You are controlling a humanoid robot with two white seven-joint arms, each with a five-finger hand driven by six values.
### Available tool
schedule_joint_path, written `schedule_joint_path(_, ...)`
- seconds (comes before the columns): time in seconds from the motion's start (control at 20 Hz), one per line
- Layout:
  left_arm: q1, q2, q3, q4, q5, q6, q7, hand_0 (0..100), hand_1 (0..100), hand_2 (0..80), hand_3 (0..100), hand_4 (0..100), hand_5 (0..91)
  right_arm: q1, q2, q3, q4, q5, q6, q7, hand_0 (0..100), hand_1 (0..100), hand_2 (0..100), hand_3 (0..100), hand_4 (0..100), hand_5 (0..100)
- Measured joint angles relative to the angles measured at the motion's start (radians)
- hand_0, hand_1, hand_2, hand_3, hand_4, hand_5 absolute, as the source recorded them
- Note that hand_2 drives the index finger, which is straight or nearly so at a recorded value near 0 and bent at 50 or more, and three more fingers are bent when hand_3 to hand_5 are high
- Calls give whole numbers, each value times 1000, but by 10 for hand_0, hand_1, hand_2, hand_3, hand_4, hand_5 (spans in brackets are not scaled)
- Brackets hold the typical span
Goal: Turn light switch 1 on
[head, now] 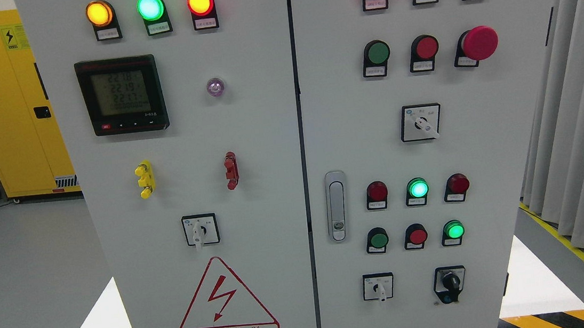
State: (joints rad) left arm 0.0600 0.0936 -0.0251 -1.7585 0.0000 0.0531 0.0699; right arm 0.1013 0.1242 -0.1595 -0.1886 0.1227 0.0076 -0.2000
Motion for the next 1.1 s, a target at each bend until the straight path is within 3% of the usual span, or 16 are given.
schedule_joint_path(0.55, -199, -55, -81, -120, -4, 178, 150, 177, 615, 588, 936, 911, 850, 0, 0, 0, 0, 0, 0, 0, 0, 500, 40, 0, 0, 0)
schedule_joint_path(1.1, -264, -79, -119, -189, -99, 313, 215, 219, 664, 564, 931, 919, 865, 0, 0, 0, 0, 0, 0, 1, 0, 500, 40, 0, 0, 0)
